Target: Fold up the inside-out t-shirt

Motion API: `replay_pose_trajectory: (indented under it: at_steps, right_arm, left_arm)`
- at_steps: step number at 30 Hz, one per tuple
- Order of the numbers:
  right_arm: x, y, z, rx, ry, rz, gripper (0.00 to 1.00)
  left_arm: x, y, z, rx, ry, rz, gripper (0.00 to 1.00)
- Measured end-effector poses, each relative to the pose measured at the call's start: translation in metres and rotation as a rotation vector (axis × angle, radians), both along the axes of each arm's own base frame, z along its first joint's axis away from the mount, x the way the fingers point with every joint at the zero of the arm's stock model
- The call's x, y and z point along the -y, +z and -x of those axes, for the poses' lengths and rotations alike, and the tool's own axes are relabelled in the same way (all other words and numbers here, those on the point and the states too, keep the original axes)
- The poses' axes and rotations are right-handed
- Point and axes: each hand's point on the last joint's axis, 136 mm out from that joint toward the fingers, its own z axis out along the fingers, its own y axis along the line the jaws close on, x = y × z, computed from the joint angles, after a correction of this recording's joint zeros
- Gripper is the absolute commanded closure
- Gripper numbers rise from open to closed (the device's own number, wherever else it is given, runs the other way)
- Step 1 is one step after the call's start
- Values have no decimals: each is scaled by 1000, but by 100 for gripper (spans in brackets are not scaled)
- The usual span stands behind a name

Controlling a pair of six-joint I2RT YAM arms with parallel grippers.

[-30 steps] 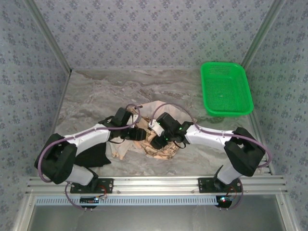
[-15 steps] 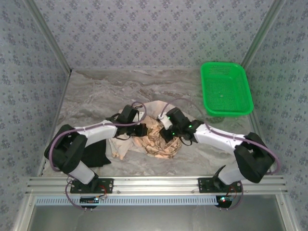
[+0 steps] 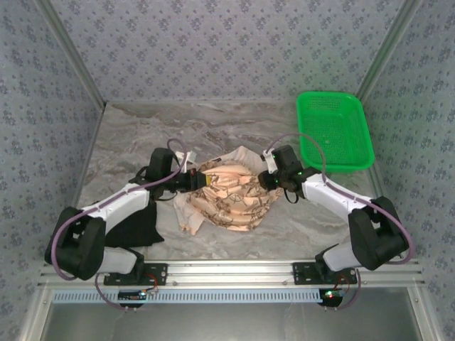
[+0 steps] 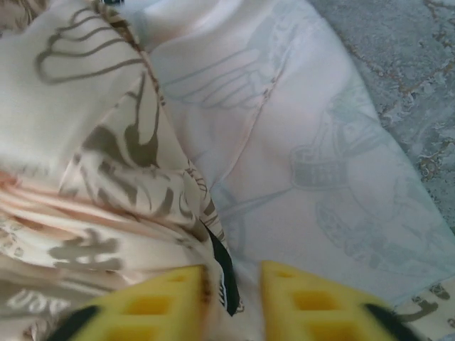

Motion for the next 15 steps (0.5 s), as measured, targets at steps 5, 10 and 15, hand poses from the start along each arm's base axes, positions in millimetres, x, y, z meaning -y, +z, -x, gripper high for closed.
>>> replay_pose_trajectory:
  at_steps: [5,10,15]
  right_arm:
    - [-24,6,29,-22,110,8,45]
    - [-70,20,52,-8,241,-21,39]
    - [-99,-3,43,-41,275,12,52]
  left_arm:
    - [-7,-14,0,-55,32,0,100]
    - [-6,-14,-5,-52,36,18,100]
    - [-4,-14,-5,-61,29,33,100]
